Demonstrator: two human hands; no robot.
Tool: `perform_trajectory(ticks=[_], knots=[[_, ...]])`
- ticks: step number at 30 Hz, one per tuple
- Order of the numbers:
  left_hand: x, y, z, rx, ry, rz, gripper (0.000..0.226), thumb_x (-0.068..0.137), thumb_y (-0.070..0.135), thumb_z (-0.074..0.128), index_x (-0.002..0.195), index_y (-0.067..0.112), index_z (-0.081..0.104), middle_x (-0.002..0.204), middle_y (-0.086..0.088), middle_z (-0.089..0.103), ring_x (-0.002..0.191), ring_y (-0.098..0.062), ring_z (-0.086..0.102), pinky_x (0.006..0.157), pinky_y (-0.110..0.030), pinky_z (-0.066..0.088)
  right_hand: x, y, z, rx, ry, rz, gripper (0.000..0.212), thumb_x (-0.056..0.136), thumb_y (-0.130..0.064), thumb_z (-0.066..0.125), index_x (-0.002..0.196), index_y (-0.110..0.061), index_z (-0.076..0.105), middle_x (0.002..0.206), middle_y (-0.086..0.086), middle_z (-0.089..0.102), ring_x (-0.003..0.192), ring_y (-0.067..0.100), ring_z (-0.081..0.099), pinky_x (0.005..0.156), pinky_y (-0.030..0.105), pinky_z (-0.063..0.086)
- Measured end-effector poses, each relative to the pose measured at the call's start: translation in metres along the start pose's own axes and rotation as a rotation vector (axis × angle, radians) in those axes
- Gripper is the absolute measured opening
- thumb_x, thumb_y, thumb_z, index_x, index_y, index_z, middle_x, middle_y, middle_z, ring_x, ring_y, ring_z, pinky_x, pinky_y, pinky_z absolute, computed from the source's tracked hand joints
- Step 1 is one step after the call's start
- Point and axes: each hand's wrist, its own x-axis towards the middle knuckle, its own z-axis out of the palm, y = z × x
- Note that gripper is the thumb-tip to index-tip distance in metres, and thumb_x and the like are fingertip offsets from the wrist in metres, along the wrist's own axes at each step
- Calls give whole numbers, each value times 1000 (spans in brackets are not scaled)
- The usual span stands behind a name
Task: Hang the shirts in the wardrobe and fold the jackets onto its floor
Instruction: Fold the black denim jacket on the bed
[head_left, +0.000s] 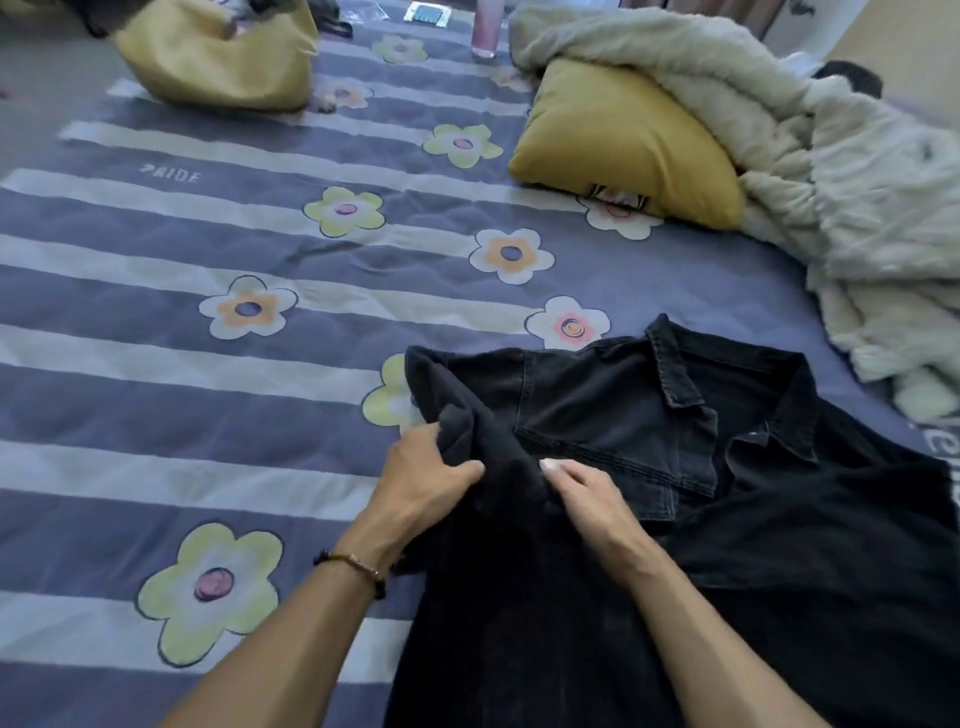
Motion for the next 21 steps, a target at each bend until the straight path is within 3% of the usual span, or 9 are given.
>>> perform_trajectory(ticks=[3, 5, 8, 10, 12, 14, 16, 19, 21], knots=[[-17, 38, 41, -358, -501, -5, 25, 90, 23, 69, 115, 22, 65, 99, 4, 73, 90, -17, 70, 68, -24, 56, -16, 27, -23, 517, 244, 170, 41, 100, -42, 45, 93, -12, 73, 98, 11, 74, 88, 24, 68, 78, 37, 53], [-21, 44, 62, -440, -420, -103, 23, 98, 21, 58, 119, 15, 64, 100, -1, 71, 76, -19, 71, 58, -27, 56, -30, 49, -47, 469, 455, 218, 43, 97, -50, 45, 101, -16, 70, 106, 11, 71, 98, 28, 66, 90, 46, 52], [-16, 11, 70, 36, 178, -14, 30, 89, 9, 56, 117, 16, 64, 98, -1, 68, 86, -21, 68, 71, -32, 54, -47, 69, -64, 429, 517, 182, 39, 96, -55, 45, 110, -23, 63, 113, 0, 67, 95, 18, 65, 78, 40, 52], [-20, -19, 68, 389, 102, 91, 58, 78, 10, 57, 134, 23, 54, 125, -1, 58, 118, -23, 55, 94, -37, 50, -50, 72, -62, 458, 443, 161, 55, 90, -59, 56, 131, -22, 49, 125, -2, 61, 103, 17, 64, 79, 37, 52], [-23, -46, 70, 658, -116, 145, 85, 75, 18, 63, 153, 26, 29, 153, -2, 33, 142, -25, 30, 113, -39, 34, -39, 76, -54, 281, 433, 190, 98, 78, -58, 71, 153, -21, 21, 145, 6, 46, 126, 26, 52, 98, 45, 48], [-22, -63, 75, 904, -142, 225, 99, 78, 24, 66, 157, 28, 8, 163, -3, 9, 151, -27, 6, 121, -39, 19, -21, 82, -45, 74, 462, 257, 106, 77, -47, 76, 155, -17, 10, 151, 13, 39, 134, 32, 43, 103, 49, 45], [-18, -76, 81, 987, -63, 328, 106, 75, 21, 73, 157, 25, 7, 163, -8, 8, 150, -32, 10, 119, -42, 24, -7, 90, -43, 44, 531, 295, 83, 83, -34, 72, 149, -12, 27, 138, 14, 52, 125, 34, 51, 98, 48, 49], [-3, -87, 83, 1012, 54, 485, 105, 55, -3, 74, 151, 12, 33, 154, -21, 34, 138, -43, 39, 103, -53, 46, 4, 95, -69, 258, 702, 245, 9, 85, -16, 61, 90, -10, 61, 90, 9, 66, 87, 31, 62, 80, 37, 52], [6, -90, 83, 1038, 64, 540, 102, 52, -12, 68, 148, 7, 39, 150, -22, 40, 135, -43, 44, 99, -56, 48, -3, 106, -97, 236, 778, 273, 20, 84, -8, 52, 64, -14, 53, 67, 2, 54, 74, 26, 55, 69, 34, 43]])
